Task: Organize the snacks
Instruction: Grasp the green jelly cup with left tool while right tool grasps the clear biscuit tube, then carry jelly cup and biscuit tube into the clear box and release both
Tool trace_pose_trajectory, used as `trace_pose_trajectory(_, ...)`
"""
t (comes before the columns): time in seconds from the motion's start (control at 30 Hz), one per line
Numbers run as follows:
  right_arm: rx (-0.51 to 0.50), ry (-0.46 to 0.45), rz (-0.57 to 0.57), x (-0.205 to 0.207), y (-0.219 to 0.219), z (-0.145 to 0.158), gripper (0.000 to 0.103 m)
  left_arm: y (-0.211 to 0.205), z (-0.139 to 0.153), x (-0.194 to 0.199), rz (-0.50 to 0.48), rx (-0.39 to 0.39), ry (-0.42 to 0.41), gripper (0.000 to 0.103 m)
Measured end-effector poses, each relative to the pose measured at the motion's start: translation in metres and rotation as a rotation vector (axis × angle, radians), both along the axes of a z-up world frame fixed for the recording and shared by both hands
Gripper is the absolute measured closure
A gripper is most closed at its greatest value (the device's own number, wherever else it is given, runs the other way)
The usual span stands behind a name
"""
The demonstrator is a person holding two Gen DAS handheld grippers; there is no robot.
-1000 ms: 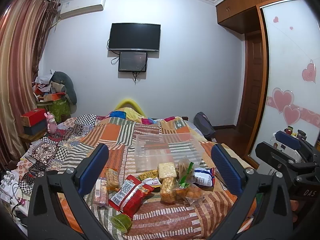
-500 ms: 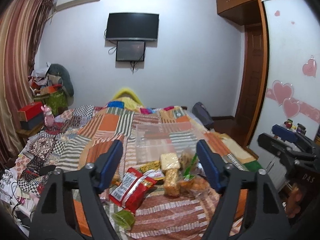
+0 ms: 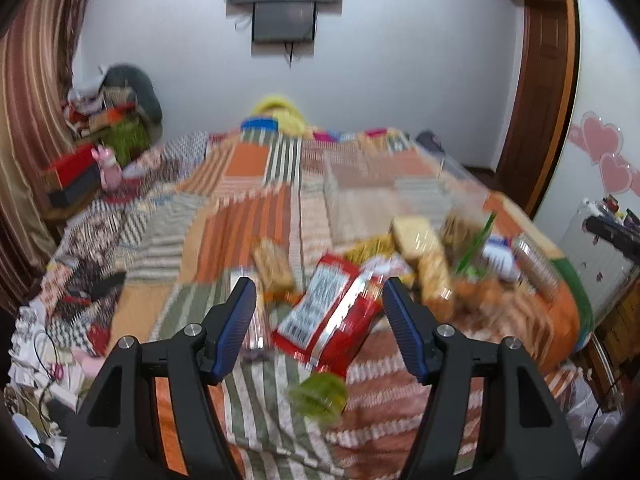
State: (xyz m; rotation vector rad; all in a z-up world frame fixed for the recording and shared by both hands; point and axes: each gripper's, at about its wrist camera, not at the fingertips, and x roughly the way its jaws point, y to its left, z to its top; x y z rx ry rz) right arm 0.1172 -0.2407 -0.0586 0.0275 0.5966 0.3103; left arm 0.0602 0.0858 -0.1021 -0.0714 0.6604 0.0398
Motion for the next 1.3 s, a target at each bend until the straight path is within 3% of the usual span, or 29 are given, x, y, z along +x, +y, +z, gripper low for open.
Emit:
trace_pose_trajectory(0.1, -0.016, 0.052, -0.021, 0.009, -0.005, -0.011, 0.041, 0.007, -0.019, 0.000, 0.003, 0.027, 0.095, 0.037)
trace_pose_trajectory(0.3, -0.041, 0.141, -0.030, 0.024, -0.010, -0.031, 0.042, 0.011, -0.065, 0.006, -0.007, -0.043, 0.205, 0.037)
trace_pose_trajectory(0.63, -0.060, 0.260, -0.040, 0.048, -0.011, -0.064, 0.054, 0.016, -0.114, 0.019, -0.012, -0.113, 0.318, 0.037)
trace_pose_trajectory(0.9, -0.083, 0.305, -0.043, 0.058, -0.012, -0.078, 0.056, 0.001, -0.124, 0.024, -0.026, -0.107, 0.303, 0.045)
trace_pose_trajectory(1.03, -0.096, 0.300, -0.044, 0.056, -0.012, -0.079, 0.067, 0.002, -0.123, 0.022, -0.024, -0.120, 0.296, 0.045)
trace_pose_trajectory(1.3, -0.053, 0.284, -0.030, 0.049, -0.016, -0.070, 0.069, 0.009, -0.092, 0.017, -0.009, -0.127, 0.231, 0.045)
